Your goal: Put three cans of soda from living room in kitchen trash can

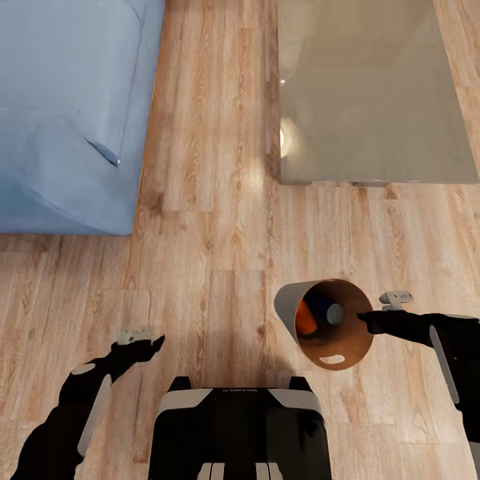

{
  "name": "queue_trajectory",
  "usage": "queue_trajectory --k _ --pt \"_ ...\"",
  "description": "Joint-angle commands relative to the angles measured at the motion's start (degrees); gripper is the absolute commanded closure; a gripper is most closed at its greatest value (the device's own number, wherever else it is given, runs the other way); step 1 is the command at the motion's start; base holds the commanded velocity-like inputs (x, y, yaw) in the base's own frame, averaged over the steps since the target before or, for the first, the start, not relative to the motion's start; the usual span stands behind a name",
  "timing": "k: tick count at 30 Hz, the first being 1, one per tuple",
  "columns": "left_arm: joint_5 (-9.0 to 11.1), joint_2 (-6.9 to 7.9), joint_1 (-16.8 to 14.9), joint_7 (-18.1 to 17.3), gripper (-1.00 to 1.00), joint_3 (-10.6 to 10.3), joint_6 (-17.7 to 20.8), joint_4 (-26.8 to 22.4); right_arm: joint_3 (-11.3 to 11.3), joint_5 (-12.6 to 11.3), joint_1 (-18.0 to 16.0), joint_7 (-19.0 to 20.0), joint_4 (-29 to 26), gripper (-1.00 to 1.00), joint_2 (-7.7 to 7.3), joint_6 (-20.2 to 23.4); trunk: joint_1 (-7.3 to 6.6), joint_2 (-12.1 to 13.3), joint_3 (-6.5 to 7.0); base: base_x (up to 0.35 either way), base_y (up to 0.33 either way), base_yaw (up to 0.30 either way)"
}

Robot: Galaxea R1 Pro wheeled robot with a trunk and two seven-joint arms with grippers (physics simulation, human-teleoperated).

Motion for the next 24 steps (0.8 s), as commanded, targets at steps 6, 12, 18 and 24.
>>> queue_trajectory --k 6,12,18,24 --pt "1.15 -1.13 -6.75 -2.28 -1.00 0.11 19.71 -3.74 2.11 -2.12 -1.86 4.94 2.13 1.00 -8.80 0.44 -1.33 2.42 1.08 0.000 0.000 0.000" --pt "4.97 -1.05 -7.01 -2.97 -1.00 0.05 24.41 -5.58 2.76 -2.10 -6.19 10.54 8.57 1.00 -15.47 0.44 -2.64 4.83 2.16 0.000 0.000 0.000" --pt "5.81 -0.88 -7.03 -3.08 -1.00 0.10 25.26 -6.11 2.88 -2.03 -7.47 12.32 10.78 1.00 -19.54 0.44 -3.30 6.03 2.70 0.000 0.000 0.000" --pt "5.98 -1.03 -7.01 -3.08 -1.00 0.15 25.41 -6.21 2.81 -1.95 -8.16 12.82 11.03 1.00 -20.52 0.44 -3.30 6.03 2.83 0.000 0.000 0.000"
